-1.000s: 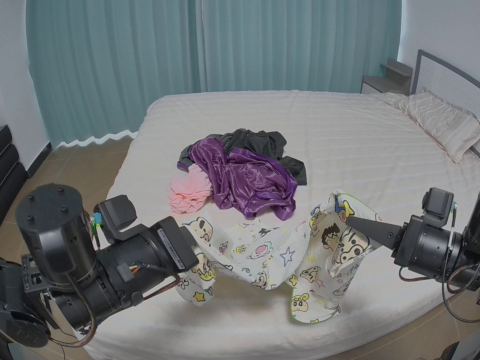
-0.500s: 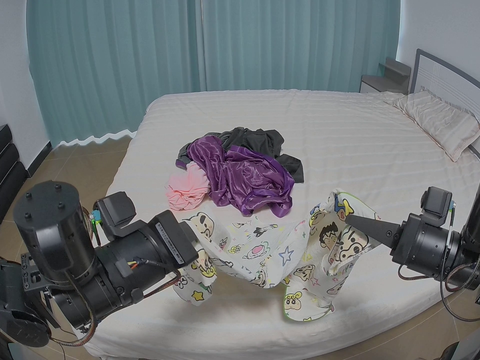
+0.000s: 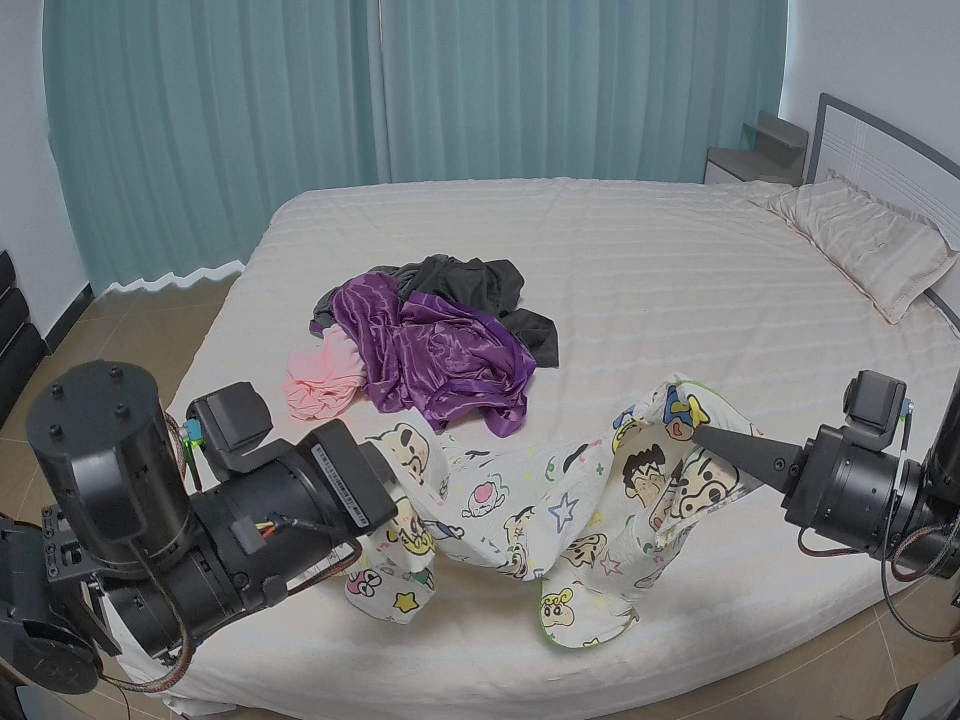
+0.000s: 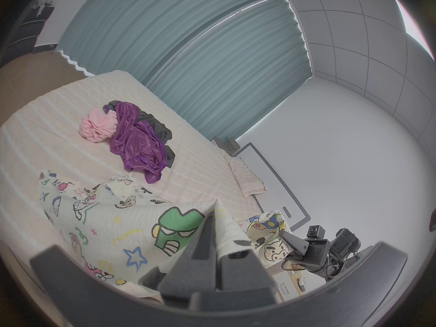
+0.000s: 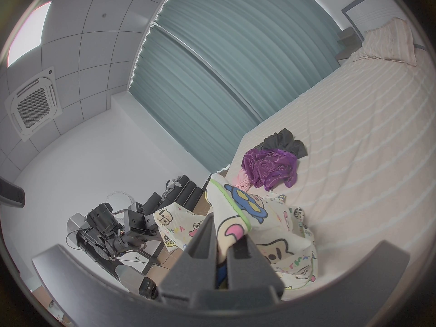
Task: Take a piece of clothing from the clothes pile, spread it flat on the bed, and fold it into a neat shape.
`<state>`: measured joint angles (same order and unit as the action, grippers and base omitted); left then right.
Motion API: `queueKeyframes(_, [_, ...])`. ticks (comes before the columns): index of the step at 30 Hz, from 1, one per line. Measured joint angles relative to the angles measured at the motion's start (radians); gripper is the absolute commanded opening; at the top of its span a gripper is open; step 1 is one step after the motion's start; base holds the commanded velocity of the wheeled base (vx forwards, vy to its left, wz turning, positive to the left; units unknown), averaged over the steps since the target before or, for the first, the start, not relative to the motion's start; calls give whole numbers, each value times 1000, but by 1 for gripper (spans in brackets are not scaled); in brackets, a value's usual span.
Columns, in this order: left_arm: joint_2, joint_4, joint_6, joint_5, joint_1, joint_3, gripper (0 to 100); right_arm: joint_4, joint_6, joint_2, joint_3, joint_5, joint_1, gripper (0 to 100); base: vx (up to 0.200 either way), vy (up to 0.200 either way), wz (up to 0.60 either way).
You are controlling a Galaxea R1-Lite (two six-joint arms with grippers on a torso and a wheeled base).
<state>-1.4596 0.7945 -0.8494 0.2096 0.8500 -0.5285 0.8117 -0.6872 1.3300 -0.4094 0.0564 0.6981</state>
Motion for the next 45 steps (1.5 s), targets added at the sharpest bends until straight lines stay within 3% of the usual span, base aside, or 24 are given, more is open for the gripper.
queueKeyframes(11, [0, 10, 0, 1, -1, -2, 0, 2, 0, -1, -7, 0, -20, 0, 0, -200, 0])
queueKeyframes(18, [-7, 103, 1, 2, -4, 11, 0, 4, 0, -5, -8, 0, -31, 0, 0, -200, 0])
queueKeyframes(45, [-22, 109, -2, 0, -3, 20, 0, 29, -1, -8, -6, 0, -42, 0, 0, -200, 0])
